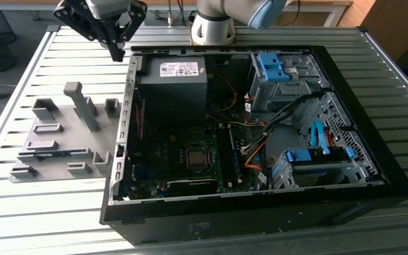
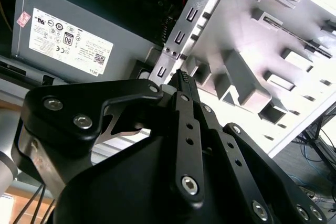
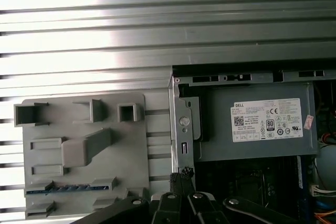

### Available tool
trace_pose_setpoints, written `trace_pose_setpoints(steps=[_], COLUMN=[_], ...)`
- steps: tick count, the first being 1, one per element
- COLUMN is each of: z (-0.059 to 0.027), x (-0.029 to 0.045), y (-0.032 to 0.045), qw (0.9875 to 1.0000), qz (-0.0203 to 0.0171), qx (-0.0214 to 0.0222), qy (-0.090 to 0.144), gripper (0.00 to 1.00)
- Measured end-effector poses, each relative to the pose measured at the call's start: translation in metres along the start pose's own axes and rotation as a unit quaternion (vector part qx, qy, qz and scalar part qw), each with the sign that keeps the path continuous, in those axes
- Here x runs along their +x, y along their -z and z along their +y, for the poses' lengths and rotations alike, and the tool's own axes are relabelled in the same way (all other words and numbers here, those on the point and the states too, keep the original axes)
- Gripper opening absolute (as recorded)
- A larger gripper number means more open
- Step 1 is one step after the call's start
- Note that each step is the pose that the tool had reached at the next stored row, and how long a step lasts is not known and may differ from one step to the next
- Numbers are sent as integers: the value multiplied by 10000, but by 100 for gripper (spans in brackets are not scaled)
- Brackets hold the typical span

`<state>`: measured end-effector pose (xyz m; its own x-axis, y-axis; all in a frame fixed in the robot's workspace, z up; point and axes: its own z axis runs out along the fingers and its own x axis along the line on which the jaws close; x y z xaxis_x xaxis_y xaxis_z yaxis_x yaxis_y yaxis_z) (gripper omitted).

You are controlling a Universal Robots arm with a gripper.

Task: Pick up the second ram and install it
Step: 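Reach for the second ram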

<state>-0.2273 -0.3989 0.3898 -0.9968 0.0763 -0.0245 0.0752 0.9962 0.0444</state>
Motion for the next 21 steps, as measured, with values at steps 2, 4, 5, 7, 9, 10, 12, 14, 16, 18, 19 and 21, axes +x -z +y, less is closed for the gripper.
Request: trace_pose_setpoints(steps=[2, 4, 5, 7, 9, 10, 12, 14, 16, 18, 19, 21], z=[-2, -5, -6, -8, -10, -11, -14, -16, -18, -20, -21, -23], x=[30, 59, 74, 103, 133, 148, 179, 206, 232, 257, 269, 298], y=[1, 1, 1, 1, 2, 2, 2, 3, 3, 3, 3, 4], qw=[10000, 10000, 10000, 10000, 10000, 10000, 10000, 10000, 10000, 10000, 10000, 10000], qz=[0, 0, 0, 0, 0, 0, 0, 0, 0, 0, 0, 0], qx=[0, 0, 0, 0, 0, 0, 0, 0, 0, 0, 0, 0], qy=[0, 0, 0, 1, 0, 0, 0, 0, 0, 0, 1, 0], gripper=[11, 11, 11, 11, 11, 11, 11, 11, 11, 11, 11, 11])
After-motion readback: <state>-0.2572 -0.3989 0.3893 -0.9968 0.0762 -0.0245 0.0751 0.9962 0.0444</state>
